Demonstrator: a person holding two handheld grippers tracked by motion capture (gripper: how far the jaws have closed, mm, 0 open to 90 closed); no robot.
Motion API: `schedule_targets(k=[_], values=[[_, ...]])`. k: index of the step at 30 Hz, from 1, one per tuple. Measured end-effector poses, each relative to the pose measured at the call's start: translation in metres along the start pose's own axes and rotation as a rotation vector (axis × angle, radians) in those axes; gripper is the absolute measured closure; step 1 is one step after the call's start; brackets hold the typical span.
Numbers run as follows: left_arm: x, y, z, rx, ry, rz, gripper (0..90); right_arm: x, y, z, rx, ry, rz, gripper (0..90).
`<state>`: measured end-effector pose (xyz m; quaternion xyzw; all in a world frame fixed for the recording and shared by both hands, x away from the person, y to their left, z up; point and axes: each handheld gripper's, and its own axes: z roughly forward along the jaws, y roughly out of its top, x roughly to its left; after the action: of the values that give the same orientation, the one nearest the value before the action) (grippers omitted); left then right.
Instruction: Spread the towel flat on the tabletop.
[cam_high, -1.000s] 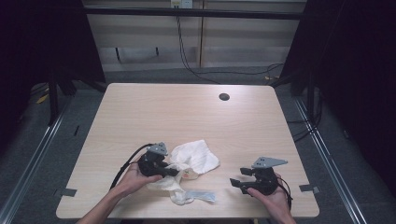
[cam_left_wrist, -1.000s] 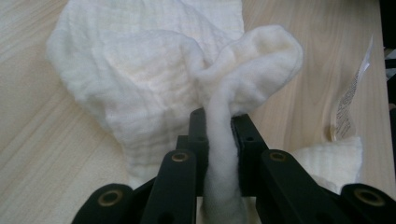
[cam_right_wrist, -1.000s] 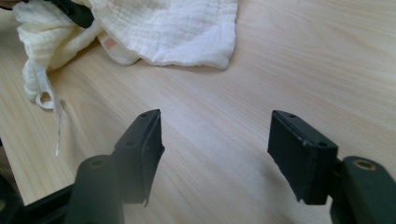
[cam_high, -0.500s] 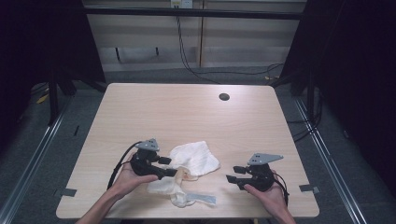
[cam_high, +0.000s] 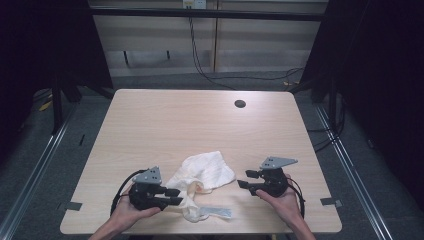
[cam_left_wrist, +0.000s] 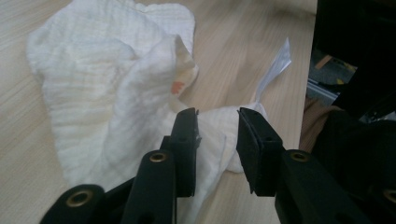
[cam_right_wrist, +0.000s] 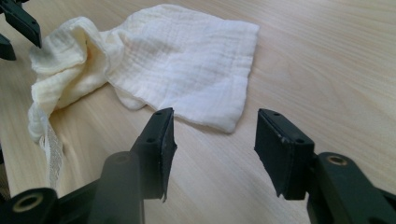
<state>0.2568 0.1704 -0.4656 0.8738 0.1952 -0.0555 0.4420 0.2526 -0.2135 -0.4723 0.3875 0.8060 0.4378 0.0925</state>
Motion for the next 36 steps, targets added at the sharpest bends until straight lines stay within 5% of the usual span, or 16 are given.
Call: schedule_targets(k=[13,17,20,23,36], values=[[0.003,-0.005,0.027,0.091,0.052,0.085,62.6,0.003,-0.011,0.003,0.026,0.004,0.003,45.0],[0.002,-0.005,0.03,0.116,0.078,0.111,75.9,0.002,-0.012,0.004,0.034,0.004,0.007,44.9],[0.001,-0.004,0.027,0.105,0.038,0.096,87.0,0.003,-0.012,0.006,0.037,0.011,-0.004,44.5],[0.003,-0.004,0.018,0.039,0.024,0.055,87.9,0.003,-0.012,0.005,0.039,0.011,-0.001,44.2],[0.015,-0.002,-0.012,-0.047,0.037,-0.024,88.4,0.003,-0.013,0.006,0.037,0.005,0.005,42.6]])
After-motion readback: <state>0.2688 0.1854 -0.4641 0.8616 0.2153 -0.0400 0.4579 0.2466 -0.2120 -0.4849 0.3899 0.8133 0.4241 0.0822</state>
